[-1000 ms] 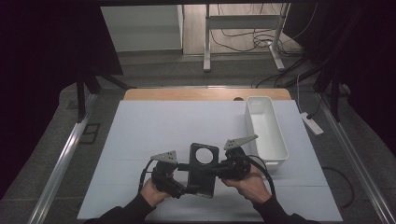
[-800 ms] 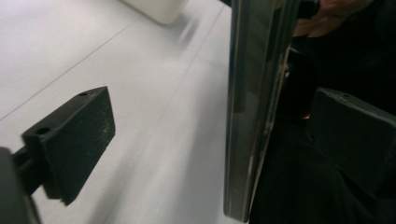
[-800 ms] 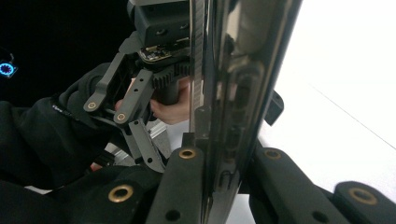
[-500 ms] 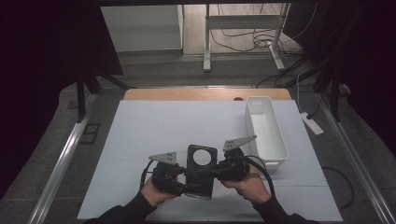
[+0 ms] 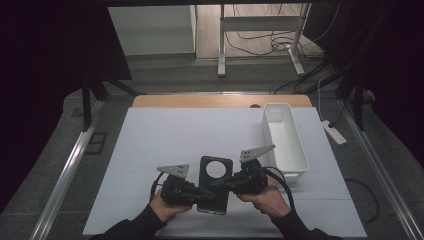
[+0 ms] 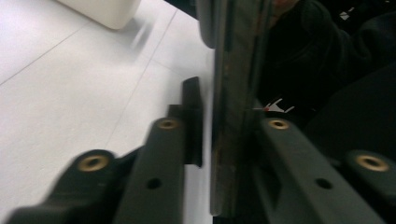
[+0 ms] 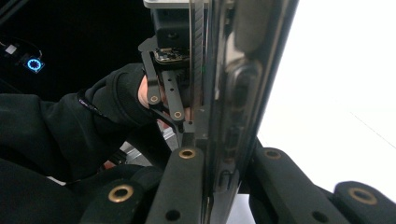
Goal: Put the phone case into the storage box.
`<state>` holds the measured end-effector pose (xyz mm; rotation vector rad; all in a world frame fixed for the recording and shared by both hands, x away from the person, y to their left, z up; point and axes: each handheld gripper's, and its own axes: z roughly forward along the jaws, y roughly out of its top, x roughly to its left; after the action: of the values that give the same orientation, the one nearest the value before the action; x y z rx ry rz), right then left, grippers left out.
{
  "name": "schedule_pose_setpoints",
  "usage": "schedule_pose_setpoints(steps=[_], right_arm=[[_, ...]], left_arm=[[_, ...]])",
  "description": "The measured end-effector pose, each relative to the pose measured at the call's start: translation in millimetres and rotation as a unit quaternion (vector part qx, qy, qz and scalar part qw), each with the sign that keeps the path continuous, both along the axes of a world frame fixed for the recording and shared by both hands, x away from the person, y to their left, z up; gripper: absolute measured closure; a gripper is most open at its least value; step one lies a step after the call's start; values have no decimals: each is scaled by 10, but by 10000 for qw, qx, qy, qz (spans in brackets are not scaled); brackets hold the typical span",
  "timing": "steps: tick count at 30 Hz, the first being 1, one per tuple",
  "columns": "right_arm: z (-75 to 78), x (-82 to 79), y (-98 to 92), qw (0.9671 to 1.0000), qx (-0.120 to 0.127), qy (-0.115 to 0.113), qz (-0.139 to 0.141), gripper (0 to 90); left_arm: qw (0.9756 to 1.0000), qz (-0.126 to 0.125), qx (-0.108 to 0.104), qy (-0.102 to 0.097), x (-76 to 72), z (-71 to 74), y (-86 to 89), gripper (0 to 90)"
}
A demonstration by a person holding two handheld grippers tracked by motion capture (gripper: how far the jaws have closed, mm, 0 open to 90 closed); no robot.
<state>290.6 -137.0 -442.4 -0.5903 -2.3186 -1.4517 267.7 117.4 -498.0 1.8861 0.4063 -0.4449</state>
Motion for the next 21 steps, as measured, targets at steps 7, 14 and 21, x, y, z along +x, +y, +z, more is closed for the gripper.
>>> schedule_pose_setpoints(steps=[7,14,21], right_arm=[[-10,12,1,9999,56,80,96,851],[-7,16,0,9997,-85,-204,-100,663],[11,6,6,9945,-400,-766,-590,362]], left_arm=[[10000,-81,-2,26,8,6,6,843],[9997,232,79,-32,11,60,32,845],[9972,661,356,-69,22,87,86,844]])
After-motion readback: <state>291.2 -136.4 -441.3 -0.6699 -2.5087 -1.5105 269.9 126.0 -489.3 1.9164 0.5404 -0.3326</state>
